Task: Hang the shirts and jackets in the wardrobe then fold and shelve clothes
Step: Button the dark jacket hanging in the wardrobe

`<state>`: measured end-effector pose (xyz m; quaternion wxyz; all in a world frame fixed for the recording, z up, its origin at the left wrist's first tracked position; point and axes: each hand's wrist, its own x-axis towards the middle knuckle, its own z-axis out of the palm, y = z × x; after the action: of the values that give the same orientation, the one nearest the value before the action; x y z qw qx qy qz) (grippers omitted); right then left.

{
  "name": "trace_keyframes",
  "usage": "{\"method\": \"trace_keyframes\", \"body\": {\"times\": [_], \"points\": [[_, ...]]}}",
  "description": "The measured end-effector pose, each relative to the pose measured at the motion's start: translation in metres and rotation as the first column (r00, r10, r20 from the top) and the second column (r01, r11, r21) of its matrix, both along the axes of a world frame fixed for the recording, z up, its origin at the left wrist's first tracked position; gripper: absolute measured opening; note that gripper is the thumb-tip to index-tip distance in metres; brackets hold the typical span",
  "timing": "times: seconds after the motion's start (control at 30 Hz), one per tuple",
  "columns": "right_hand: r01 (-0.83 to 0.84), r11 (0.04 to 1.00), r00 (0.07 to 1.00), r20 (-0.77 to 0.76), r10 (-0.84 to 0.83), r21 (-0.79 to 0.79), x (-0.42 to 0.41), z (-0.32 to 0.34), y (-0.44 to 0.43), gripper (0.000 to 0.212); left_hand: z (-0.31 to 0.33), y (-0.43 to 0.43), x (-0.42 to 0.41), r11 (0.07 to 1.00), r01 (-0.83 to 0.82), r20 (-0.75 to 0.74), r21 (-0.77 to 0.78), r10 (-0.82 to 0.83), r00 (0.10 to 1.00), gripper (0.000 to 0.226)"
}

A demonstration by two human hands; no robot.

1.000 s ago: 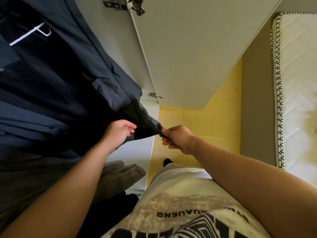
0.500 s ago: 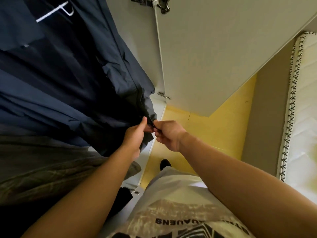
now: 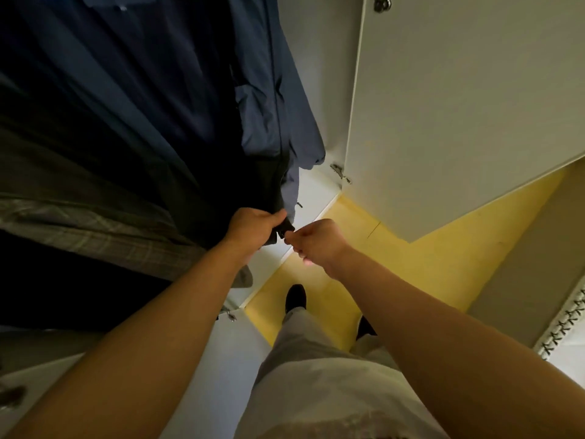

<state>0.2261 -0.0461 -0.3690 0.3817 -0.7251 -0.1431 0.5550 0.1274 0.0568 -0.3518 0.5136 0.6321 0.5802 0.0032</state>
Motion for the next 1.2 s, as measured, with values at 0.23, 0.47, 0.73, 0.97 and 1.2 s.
{"method": "trace_keyframes", "body": {"times": [0.23, 0.47, 0.73, 0.97, 1.2], "points": [[-0.207, 0.974, 0.938, 0.301, 0.17, 0.096, -0.006, 0.002, -0.016, 0.014, 0.014, -0.015, -0.003, 0.999, 0.039, -0.054, 0.027, -0.038, 0.998, 0.039], [-0.446, 0.85, 0.691, 0.712, 0.126, 0.282, 0.004, 0.022, -0.01, 0.031, 0.03, 0.014, 0.002, 0.994, 0.01, 0.066, -0.11, -0.002, 0.998, 0.029], [-0.616, 0.786, 0.424, 0.859, 0.286, 0.042, 0.016, 0.037, 0.027, 0.023, 0.051, 0.063, 0.015, 0.99, 0.028, 0.059, -0.141, -0.02, 0.998, 0.022], [-0.578, 0.81, 0.483, 0.842, 0.241, 0.1, 0.005, 0.05, 0.032, 0.015, 0.065, 0.075, 0.013, 0.986, 0.118, 0.042, -0.116, -0.114, 0.993, 0.027], [-0.537, 0.824, 0.464, 0.879, 0.109, 0.182, 0.0, 0.059, 0.029, 0.025, 0.079, 0.082, 0.01, 0.961, 0.213, 0.048, -0.176, -0.208, 0.977, 0.026]]}}
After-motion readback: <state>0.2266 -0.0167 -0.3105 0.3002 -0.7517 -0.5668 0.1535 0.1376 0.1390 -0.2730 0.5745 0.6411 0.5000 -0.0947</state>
